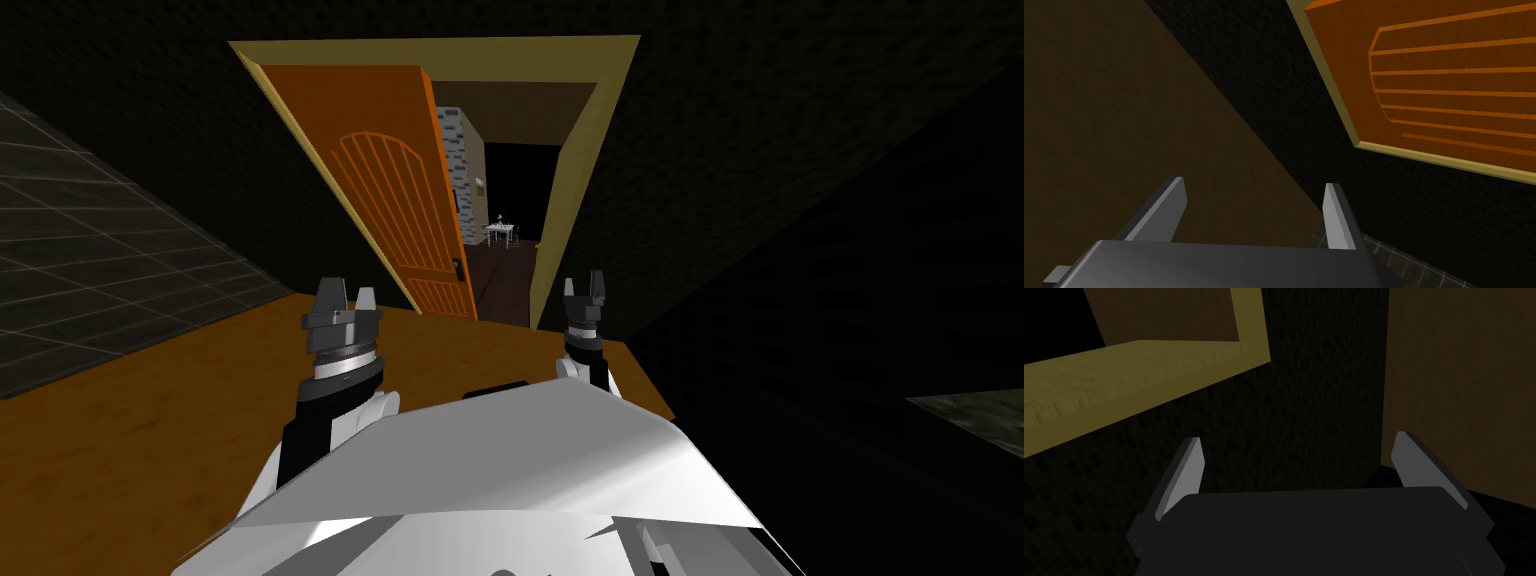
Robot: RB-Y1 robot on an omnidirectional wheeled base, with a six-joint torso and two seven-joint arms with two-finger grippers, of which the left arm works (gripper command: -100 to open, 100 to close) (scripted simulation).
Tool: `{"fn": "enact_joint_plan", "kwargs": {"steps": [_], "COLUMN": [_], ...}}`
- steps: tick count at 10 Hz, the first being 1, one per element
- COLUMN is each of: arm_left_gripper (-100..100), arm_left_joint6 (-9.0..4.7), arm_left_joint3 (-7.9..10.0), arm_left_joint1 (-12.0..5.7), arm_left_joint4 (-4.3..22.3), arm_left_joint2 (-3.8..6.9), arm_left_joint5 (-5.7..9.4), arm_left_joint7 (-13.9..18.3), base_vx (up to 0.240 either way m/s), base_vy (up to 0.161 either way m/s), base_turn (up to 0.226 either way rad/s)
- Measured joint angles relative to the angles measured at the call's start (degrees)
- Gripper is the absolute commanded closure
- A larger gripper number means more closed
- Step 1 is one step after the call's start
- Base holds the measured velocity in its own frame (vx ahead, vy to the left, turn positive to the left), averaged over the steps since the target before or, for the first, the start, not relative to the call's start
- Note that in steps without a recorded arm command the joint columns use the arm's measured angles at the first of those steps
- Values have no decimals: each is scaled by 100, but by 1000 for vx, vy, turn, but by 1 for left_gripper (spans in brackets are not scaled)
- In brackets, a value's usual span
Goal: Push the door open
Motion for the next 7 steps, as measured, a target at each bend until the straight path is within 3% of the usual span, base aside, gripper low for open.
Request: {"fn": "enact_joint_plan", "kwargs": {"steps": [7], "arm_left_gripper": [-100], "arm_left_joint6": [7], "arm_left_joint3": [-73], "arm_left_joint1": [-587], "arm_left_joint4": [958], "arm_left_joint2": [79], "arm_left_joint5": [5], "arm_left_joint7": [125], "base_vx": [70], "base_vy": [53], "base_turn": [-11]}}
